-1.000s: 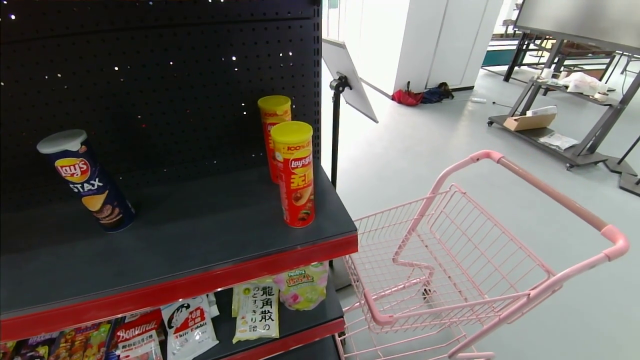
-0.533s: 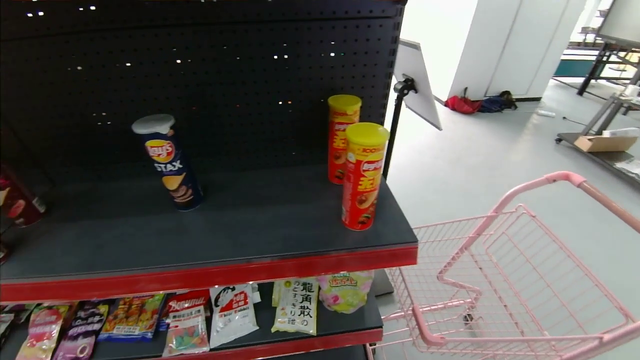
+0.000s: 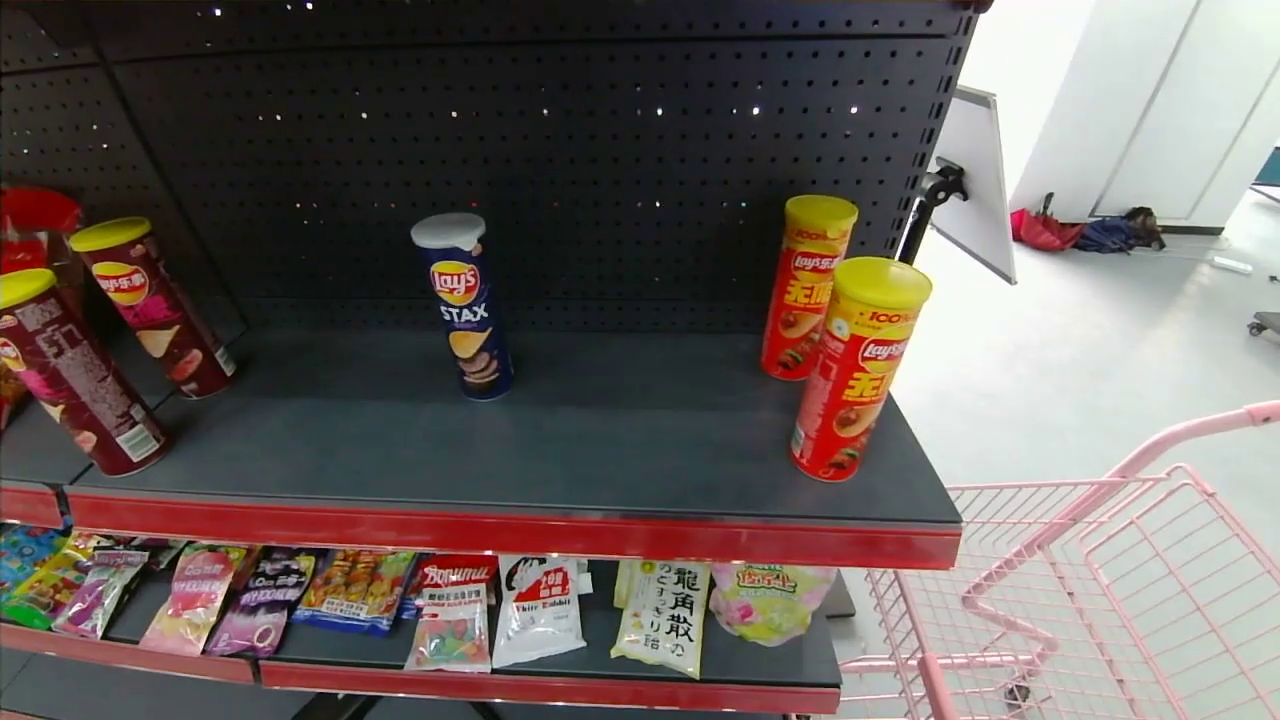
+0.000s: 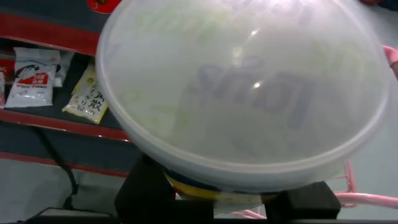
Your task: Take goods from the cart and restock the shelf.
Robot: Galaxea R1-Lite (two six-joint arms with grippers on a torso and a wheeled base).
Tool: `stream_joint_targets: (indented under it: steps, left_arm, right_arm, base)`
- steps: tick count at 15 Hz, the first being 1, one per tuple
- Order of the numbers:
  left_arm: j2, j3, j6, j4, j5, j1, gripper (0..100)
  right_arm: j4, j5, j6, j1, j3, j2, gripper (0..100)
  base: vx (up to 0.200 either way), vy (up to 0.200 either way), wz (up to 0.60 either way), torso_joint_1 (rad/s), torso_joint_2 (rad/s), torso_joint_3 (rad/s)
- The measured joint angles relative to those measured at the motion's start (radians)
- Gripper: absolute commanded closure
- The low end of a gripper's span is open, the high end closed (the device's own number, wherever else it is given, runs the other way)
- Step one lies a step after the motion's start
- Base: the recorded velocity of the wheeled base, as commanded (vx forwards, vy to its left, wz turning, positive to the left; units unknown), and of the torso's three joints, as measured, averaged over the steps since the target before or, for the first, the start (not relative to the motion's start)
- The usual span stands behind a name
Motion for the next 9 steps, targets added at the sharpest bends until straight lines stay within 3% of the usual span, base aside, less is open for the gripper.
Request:
stream_joint_targets:
  steps: [9]
  left_arm:
    - [0.0,0.0,0.0,-0.001,0.0,0.001,0]
  right_arm:
    - [-0.006,0.044,0.064,0.051,0.088,-0.134,100]
  base:
    - [0.0,0.2,0.0,0.004,0.0,0.002]
